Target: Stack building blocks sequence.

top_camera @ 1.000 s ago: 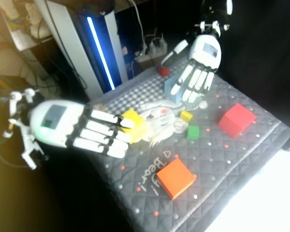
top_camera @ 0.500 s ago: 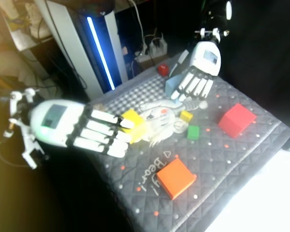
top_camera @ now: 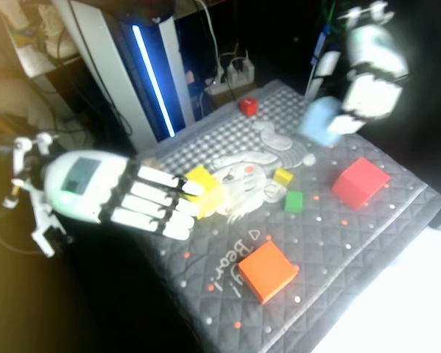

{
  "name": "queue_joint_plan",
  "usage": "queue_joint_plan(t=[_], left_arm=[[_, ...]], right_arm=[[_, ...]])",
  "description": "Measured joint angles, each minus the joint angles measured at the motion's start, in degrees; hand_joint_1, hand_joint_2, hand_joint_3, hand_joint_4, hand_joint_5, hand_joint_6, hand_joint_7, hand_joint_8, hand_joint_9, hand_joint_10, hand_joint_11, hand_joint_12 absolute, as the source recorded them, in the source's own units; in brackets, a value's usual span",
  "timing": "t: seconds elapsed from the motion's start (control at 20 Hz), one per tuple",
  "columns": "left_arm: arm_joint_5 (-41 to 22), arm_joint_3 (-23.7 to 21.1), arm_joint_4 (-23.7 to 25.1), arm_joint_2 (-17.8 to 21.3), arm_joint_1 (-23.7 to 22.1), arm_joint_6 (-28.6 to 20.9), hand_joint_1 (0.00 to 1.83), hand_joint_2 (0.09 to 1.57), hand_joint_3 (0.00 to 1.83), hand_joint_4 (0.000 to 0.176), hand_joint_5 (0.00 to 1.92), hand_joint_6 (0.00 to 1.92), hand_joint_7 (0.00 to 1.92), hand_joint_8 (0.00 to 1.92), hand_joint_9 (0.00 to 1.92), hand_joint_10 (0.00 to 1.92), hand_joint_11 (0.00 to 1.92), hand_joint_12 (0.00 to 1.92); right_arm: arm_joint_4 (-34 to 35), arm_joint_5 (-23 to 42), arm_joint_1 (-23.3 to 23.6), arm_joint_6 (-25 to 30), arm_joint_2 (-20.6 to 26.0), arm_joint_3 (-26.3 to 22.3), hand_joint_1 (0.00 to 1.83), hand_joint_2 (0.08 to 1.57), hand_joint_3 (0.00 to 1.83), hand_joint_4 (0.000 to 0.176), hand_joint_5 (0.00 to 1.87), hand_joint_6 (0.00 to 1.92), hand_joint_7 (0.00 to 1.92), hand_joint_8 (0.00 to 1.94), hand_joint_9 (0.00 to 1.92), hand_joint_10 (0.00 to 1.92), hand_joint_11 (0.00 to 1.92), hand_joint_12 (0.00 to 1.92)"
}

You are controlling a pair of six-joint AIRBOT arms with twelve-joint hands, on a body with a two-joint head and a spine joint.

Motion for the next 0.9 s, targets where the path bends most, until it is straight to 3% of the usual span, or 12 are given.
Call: queue_joint_plan(t=[0.05,0.3,0.4,0.55,0.9], left_arm=[[1.4,1.9,-0.8,-1.7,-2.1,0.3,1.38,1.08,0.0,0.0,0.97,0.92,1.05,0.8,1.0,1.15,0.82,1.33],[8.2,7.0,-1.3,-6.3,-6.7,3.3,1.39,1.09,0.0,0.0,0.95,0.96,1.04,0.85,0.99,1.1,0.78,1.24],[10.9,8.0,-1.1,-7.1,-7.2,4.3,1.38,1.1,0.0,0.0,0.96,0.97,0.99,0.91,0.94,1.15,0.72,1.22],[13.7,9.0,-1.0,-7.7,-7.3,4.6,1.39,1.07,0.0,0.0,0.99,0.89,1.05,0.81,1.02,1.06,0.86,1.07],[15.7,10.9,-0.6,-9.9,-7.6,4.6,1.39,1.08,0.0,0.0,0.99,0.89,1.01,0.86,1.0,1.11,0.85,1.12]], right_arm=[[-0.1,0.0,0.0,0.0,0.0,0.0,0.93,1.16,0.01,0.074,0.43,0.01,0.42,0.0,0.37,0.01,0.28,0.08],[0.2,0.0,0.0,0.0,-0.4,0.5,0.9,1.17,0.0,0.092,0.42,0.0,0.42,0.0,0.35,0.0,0.22,0.05],[0.2,0.0,0.0,0.0,-0.7,0.6,0.91,1.17,0.0,0.09,0.42,0.0,0.42,0.0,0.35,0.0,0.23,0.05],[-0.2,-0.1,0.0,0.0,-1.0,0.7,0.93,1.16,0.0,0.1,0.44,0.0,0.42,0.0,0.35,0.0,0.21,0.05],[-0.1,-0.1,0.0,0.0,-1.5,1.0,0.93,1.15,0.0,0.091,0.43,0.0,0.43,0.0,0.37,0.01,0.26,0.07]])
